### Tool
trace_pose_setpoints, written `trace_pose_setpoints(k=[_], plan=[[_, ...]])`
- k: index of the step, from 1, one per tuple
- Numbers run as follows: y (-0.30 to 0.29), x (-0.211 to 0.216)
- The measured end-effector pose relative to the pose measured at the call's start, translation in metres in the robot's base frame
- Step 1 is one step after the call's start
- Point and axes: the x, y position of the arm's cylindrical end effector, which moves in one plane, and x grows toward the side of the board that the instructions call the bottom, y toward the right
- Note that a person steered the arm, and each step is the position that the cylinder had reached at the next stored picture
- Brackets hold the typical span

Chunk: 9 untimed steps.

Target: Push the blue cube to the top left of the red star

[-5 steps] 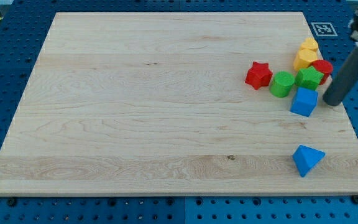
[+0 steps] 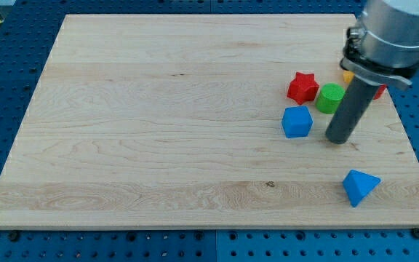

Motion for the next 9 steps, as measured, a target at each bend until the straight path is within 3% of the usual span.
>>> trace_pose_setpoints(k=[1,3,5,7,8,9], plan=[[-0.039,-0.002],[-0.119,-0.067],[-0.124,-0.056],[-0.143,-0.133],[-0.144,-0.134],[-0.150,-0.096]])
